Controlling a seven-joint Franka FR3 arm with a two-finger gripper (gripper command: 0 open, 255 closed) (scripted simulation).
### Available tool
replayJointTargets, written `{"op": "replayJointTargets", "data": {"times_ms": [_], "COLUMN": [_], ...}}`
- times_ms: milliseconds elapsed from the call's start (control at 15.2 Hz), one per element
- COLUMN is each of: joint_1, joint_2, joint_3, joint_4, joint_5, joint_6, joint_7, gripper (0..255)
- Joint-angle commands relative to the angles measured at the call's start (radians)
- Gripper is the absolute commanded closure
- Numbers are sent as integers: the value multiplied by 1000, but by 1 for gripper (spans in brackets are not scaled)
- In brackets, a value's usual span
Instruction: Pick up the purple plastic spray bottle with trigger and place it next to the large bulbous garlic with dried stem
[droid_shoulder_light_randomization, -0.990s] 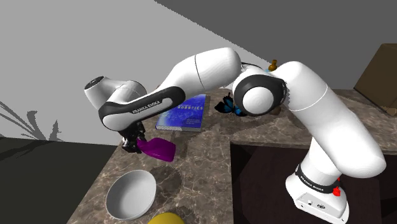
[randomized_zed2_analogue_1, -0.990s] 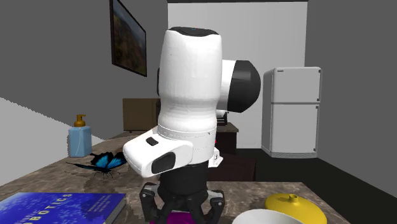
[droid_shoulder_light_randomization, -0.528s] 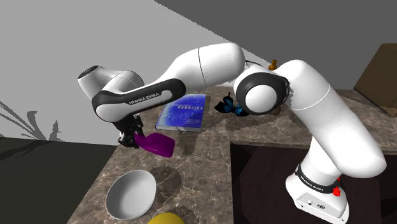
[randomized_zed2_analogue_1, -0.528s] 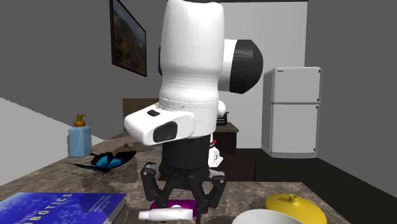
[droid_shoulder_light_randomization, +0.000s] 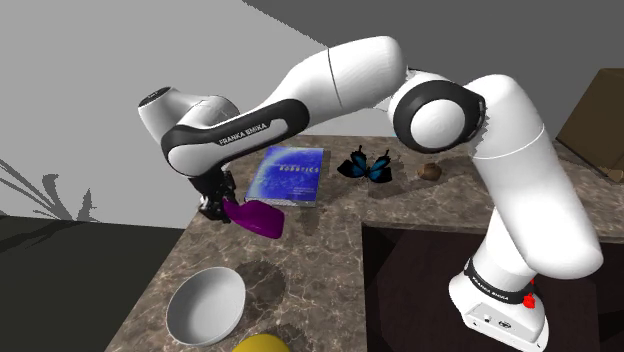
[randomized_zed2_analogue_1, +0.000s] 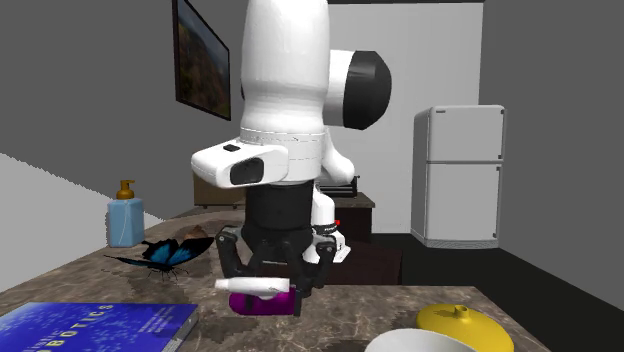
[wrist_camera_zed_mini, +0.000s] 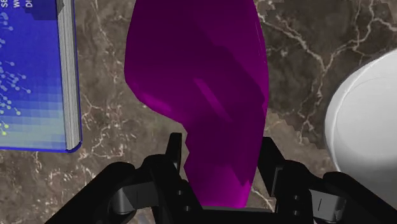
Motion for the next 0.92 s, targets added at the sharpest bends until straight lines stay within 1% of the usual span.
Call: {"op": "replayJointTargets", "data": {"times_ms": [0,198,396,858], "joint_1": [-42,-92,-137,-220], "joint_2": [-108,-230,-341,-572], "joint_3": [6,8,5,-23], "joint_4": [-179,-371,-535,-851], "joint_5": [12,30,49,92], "joint_6": [73,148,209,316], "joint_7": [-8,-34,-69,-177], "gripper": [255,255,255,255]}}
